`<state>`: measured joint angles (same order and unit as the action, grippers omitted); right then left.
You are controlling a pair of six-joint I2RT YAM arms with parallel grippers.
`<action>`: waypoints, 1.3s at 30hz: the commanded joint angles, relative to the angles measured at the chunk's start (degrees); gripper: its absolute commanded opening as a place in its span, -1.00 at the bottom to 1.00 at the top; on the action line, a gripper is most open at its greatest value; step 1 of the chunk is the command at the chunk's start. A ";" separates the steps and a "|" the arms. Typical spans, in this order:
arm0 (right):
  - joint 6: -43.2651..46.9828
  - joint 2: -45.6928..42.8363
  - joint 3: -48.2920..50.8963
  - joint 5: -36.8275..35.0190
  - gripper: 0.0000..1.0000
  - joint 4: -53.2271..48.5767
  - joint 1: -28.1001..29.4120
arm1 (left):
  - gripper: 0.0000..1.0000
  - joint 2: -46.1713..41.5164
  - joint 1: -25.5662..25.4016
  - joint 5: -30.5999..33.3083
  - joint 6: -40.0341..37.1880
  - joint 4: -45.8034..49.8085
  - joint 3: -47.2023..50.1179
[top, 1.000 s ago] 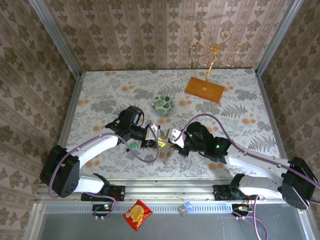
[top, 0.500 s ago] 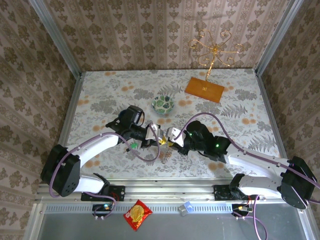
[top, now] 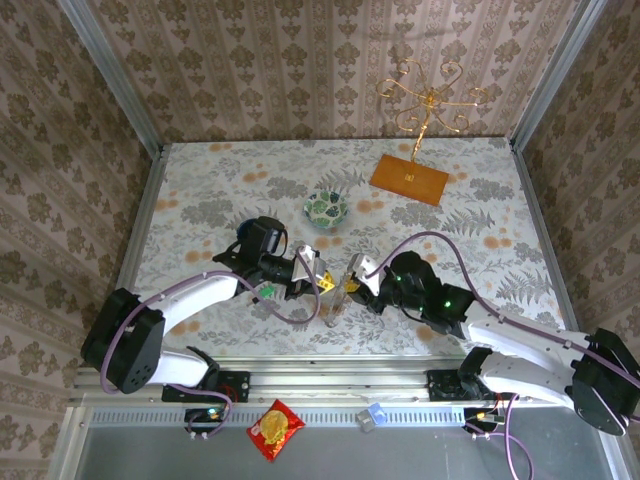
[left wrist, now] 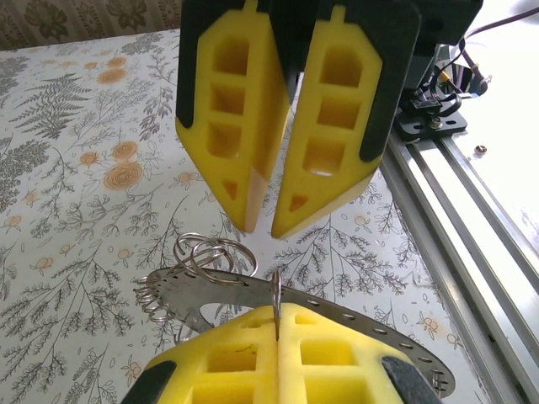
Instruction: Put the keys on the keyring
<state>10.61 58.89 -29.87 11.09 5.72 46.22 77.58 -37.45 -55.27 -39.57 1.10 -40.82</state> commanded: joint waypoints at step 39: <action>-7.92 5.13 4.56 -1.25 -0.28 13.98 2.67 | -1.00 -3.84 -0.51 1.56 4.51 -6.39 3.65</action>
<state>4.03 62.72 -24.97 9.56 14.28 48.51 75.24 -37.52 -53.34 -35.11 -4.82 -37.47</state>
